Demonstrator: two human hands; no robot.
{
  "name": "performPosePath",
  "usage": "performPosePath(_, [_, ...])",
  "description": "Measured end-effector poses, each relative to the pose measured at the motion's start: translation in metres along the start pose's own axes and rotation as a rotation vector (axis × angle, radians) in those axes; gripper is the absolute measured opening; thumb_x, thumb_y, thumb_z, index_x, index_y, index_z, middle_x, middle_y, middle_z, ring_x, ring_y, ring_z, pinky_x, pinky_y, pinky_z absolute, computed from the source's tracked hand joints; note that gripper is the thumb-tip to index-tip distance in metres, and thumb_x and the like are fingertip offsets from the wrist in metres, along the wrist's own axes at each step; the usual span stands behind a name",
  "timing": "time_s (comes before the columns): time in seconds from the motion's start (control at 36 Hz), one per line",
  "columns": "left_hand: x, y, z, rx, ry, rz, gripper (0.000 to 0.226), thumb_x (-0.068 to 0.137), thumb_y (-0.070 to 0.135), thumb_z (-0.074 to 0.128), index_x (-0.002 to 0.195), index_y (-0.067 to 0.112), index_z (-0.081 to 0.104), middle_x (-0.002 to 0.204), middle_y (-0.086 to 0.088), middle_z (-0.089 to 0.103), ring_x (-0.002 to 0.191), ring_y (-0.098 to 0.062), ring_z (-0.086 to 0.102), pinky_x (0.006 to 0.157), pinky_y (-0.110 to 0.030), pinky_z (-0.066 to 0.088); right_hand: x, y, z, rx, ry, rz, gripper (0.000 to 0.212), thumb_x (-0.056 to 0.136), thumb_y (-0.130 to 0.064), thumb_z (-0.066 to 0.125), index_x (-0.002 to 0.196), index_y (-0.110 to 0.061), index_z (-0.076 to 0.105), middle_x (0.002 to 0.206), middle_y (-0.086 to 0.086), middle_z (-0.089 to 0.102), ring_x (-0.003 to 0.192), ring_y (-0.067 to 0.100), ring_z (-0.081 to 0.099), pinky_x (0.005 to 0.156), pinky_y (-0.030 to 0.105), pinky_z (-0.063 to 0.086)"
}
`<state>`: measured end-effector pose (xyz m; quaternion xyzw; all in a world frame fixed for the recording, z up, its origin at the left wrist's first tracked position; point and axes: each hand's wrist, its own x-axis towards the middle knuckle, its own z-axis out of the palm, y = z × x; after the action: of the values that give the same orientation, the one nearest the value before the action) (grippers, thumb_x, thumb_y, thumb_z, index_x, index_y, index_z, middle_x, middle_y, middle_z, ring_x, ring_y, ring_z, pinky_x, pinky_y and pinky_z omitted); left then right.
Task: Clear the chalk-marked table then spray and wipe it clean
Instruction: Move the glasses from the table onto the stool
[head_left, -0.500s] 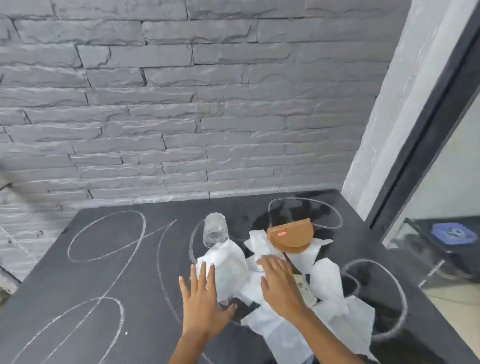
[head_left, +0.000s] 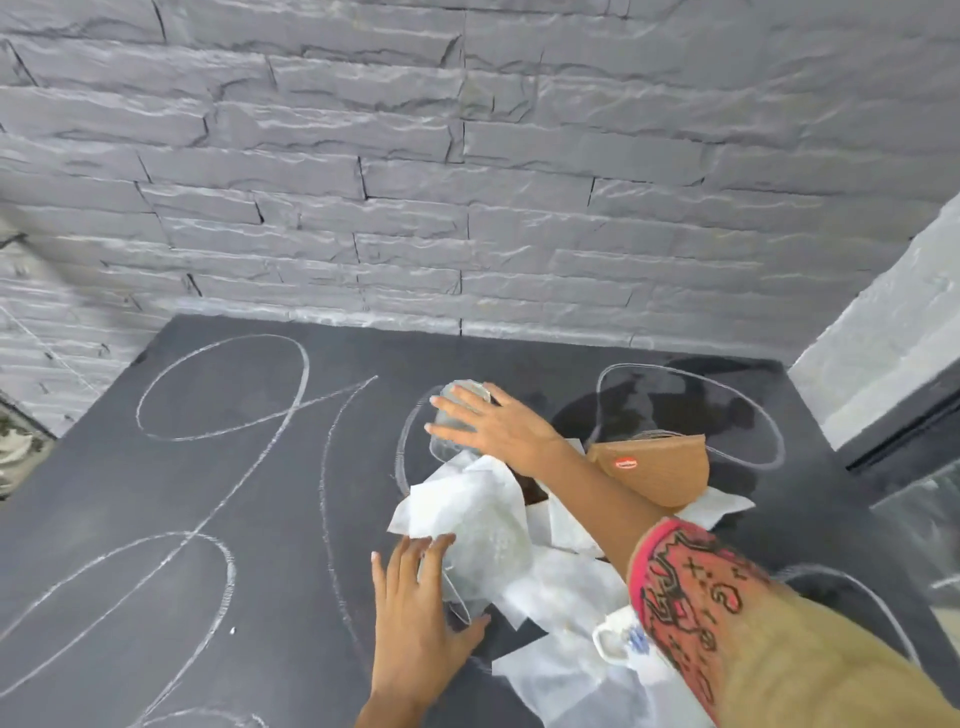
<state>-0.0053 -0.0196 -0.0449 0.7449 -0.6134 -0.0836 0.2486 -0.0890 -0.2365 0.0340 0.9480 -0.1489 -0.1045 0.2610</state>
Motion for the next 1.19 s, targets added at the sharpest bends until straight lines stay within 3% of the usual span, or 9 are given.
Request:
performPosePath(0.11, [0.002, -0.002, 0.004, 0.009, 0.046, -0.051, 0.089, 0.047, 0.053, 0.075, 0.123, 0.021, 0.043, 0.117, 0.000, 0.057, 0.123, -0.023, 0.040, 0.103, -0.067, 0.019, 0.021, 0.004, 0.014, -0.194, -0.018, -0.232, 0.074, 0.095, -0.009, 0.046, 0.150, -0.027, 0.000, 0.159, 0.006, 0.006, 0.144, 0.028, 0.014, 0.109, 0.045, 0.031])
performPosePath(0.22, [0.003, -0.006, 0.004, 0.007, 0.056, -0.078, 0.088, 0.051, 0.062, 0.061, 0.122, 0.014, 0.043, 0.118, -0.003, 0.059, 0.126, -0.026, 0.039, 0.106, -0.068, 0.016, 0.030, 0.005, 0.023, -0.204, -0.036, -0.246, 0.074, 0.078, -0.019, 0.070, 0.141, -0.033, 0.034, 0.141, 0.002, 0.048, 0.132, 0.017, 0.042, 0.098, 0.036, 0.044])
performPosePath(0.33, [0.004, -0.005, 0.004, 0.018, 0.072, -0.060, 0.085, 0.051, 0.062, 0.060, 0.118, 0.012, 0.046, 0.117, 0.002, 0.062, 0.132, -0.025, 0.033, 0.107, -0.062, 0.001, 0.033, 0.004, 0.022, 0.100, 0.103, -0.106, 0.074, 0.052, -0.003, 0.081, 0.121, -0.021, 0.060, 0.111, 0.007, 0.063, 0.110, 0.023, 0.059, 0.087, 0.040, 0.051])
performPosePath(0.47, [0.014, 0.011, -0.010, -0.073, 0.101, -0.106, 0.085, 0.048, 0.060, 0.066, 0.116, 0.012, 0.053, 0.114, 0.007, 0.060, 0.137, -0.022, 0.030, 0.107, -0.067, 0.002, 0.012, 0.010, 0.013, 0.735, 0.266, 0.295, 0.080, 0.060, 0.015, 0.068, 0.134, -0.006, 0.046, 0.125, 0.017, 0.049, 0.118, 0.034, 0.048, 0.095, 0.044, 0.046])
performPosePath(0.58, [0.026, 0.031, -0.025, -0.306, 0.087, -0.169, 0.092, 0.046, 0.059, 0.072, 0.124, 0.017, 0.048, 0.129, 0.010, 0.050, 0.137, -0.017, 0.033, 0.118, -0.050, 0.003, -0.012, 0.009, 0.007, 1.120, 0.314, 0.588, 0.088, 0.061, 0.003, 0.076, 0.138, -0.017, 0.038, 0.136, 0.004, 0.041, 0.121, 0.024, 0.047, 0.096, 0.033, 0.042])
performPosePath(0.67, [0.025, 0.039, -0.041, -0.472, 0.120, -0.217, 0.099, 0.042, 0.056, 0.074, 0.130, 0.019, 0.045, 0.129, 0.008, 0.050, 0.123, -0.014, 0.048, 0.105, -0.029, 0.038, -0.027, 0.001, -0.005, 1.274, 0.435, 0.749, 0.092, 0.056, -0.007, 0.084, 0.136, -0.019, 0.041, 0.132, 0.000, 0.045, 0.116, 0.016, 0.048, 0.094, 0.021, 0.036])
performPosePath(0.72, [0.021, 0.038, -0.055, -0.524, 0.162, -0.223, 0.101, 0.041, 0.055, 0.074, 0.130, 0.018, 0.046, 0.124, 0.009, 0.051, 0.111, 0.006, 0.049, 0.090, -0.004, 0.035, -0.035, -0.009, -0.019, 1.342, 0.489, 0.814, 0.094, 0.053, -0.011, 0.087, 0.135, -0.019, 0.042, 0.128, 0.000, 0.048, 0.113, 0.015, 0.048, 0.093, 0.021, 0.036])
performPosePath(0.81, [0.013, 0.026, -0.070, -0.520, 0.180, -0.239, 0.101, 0.041, 0.054, 0.075, 0.131, 0.018, 0.047, 0.122, 0.012, 0.051, 0.106, 0.016, 0.045, 0.086, 0.006, 0.027, -0.045, -0.030, -0.036, 1.413, 0.555, 0.843, 0.092, 0.050, -0.012, 0.088, 0.131, -0.019, 0.045, 0.122, 0.000, 0.051, 0.110, 0.014, 0.050, 0.091, 0.016, 0.034])
performPosePath(1.19, [-0.041, -0.082, -0.142, -0.364, 0.244, -0.491, 0.102, 0.054, 0.026, 0.090, 0.142, 0.013, 0.038, 0.143, -0.003, 0.044, 0.132, -0.019, 0.041, 0.106, -0.028, 0.032, -0.018, -0.177, -0.111, 1.622, 0.404, 0.792, 0.089, 0.048, -0.022, 0.090, 0.122, -0.032, 0.042, 0.116, -0.015, 0.048, 0.106, 0.001, 0.046, 0.083, 0.000, 0.030])
